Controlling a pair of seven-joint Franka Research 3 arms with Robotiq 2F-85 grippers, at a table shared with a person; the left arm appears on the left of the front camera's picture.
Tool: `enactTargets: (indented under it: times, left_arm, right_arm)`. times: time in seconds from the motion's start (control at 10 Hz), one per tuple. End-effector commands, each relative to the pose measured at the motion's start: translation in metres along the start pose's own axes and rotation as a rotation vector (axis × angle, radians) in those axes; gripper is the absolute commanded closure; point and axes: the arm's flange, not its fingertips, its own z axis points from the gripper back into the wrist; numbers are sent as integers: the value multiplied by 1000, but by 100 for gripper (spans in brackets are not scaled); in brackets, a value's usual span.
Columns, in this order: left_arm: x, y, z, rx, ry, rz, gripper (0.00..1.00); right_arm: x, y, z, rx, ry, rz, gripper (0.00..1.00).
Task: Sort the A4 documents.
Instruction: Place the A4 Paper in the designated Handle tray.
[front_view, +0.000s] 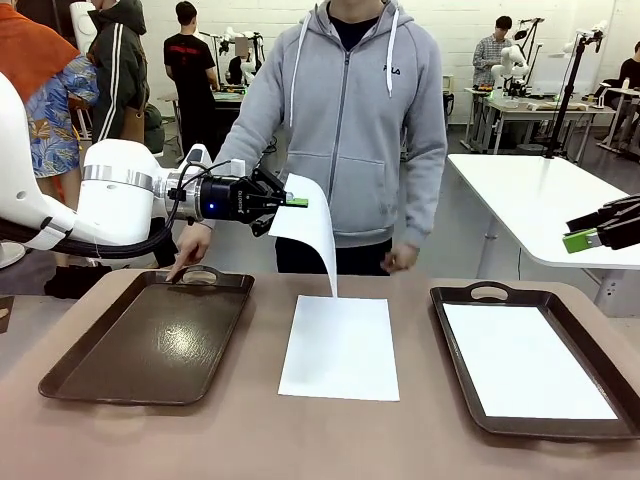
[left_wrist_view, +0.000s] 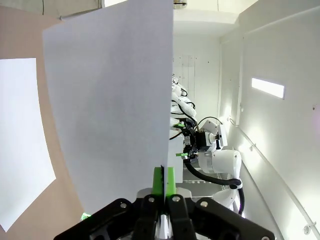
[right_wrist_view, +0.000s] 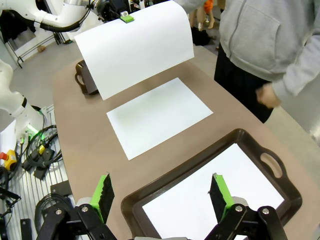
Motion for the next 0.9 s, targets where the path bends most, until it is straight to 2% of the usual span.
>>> enactTargets:
  times: [0.0,0.3,0.5,0.8]
  left_arm:
    - [1,1,0,5,-7,-1,100]
    - [0,0,0,0,0,0,99]
    - [-13,5,4,45,62,-39,99]
    - [-25,15,41,160,68,-64,99]
  right_arm:
    - [0,0,0,2,-1,-1,0]
    - [0,0,0,2,-1,-1,0]
    - [0,0,0,2,-1,-1,0]
    - [0,0,0,2,-1,-1,0]
